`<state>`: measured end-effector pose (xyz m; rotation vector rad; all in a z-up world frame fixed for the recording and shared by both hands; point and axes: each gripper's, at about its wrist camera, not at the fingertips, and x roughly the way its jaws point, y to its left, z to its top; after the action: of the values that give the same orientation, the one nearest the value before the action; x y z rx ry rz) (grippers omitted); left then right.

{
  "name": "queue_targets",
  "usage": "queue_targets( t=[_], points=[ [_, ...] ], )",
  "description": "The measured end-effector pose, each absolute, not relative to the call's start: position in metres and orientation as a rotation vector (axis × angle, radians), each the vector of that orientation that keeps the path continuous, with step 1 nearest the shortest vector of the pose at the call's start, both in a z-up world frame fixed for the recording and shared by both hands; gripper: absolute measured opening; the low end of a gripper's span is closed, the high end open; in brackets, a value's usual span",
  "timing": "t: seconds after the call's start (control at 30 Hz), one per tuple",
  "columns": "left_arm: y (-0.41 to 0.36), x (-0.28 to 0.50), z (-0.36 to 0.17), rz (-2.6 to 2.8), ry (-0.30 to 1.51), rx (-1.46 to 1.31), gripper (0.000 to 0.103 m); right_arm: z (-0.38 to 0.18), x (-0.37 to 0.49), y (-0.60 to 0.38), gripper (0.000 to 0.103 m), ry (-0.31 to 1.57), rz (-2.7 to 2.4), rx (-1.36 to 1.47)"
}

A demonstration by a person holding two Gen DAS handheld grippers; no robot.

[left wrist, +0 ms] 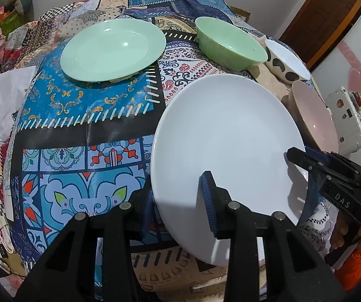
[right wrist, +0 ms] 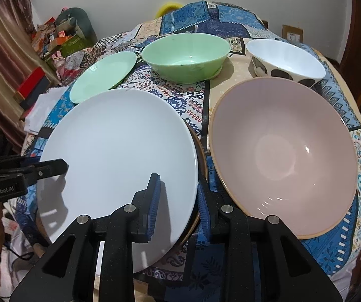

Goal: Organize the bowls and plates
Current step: 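Lift the white plate and carry it over the purple plate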

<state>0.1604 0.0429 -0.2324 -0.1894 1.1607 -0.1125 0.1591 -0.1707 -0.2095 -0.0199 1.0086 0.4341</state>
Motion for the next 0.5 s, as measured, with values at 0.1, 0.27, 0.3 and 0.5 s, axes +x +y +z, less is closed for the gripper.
queue_targets(
  t=[0.1, 0.27, 0.3, 0.5],
  points=[
    [0.044, 0.162, -0.234, -0.108, 1.165, -0.197, 0.035, -0.211, 0.159, -0.17, 0.026, 1.003, 0.426, -0.023],
    [0.045, 0.164, -0.243, -0.091, 1.182, -0.187, 0.035, -0.21, 0.159, -0.174, 0.026, 1.0, 0.425, -0.001],
    [0.044, 0.164, -0.243, -0.091, 1.178, -0.179, 0.035, -0.21, 0.159, -0.174, 0.026, 0.997, 0.425, -0.004],
    [0.047, 0.164, -0.241, -0.097, 1.17, -0.197, 0.035, -0.205, 0.153, -0.178, 0.027, 0.988, 0.405, -0.021]
  ],
)
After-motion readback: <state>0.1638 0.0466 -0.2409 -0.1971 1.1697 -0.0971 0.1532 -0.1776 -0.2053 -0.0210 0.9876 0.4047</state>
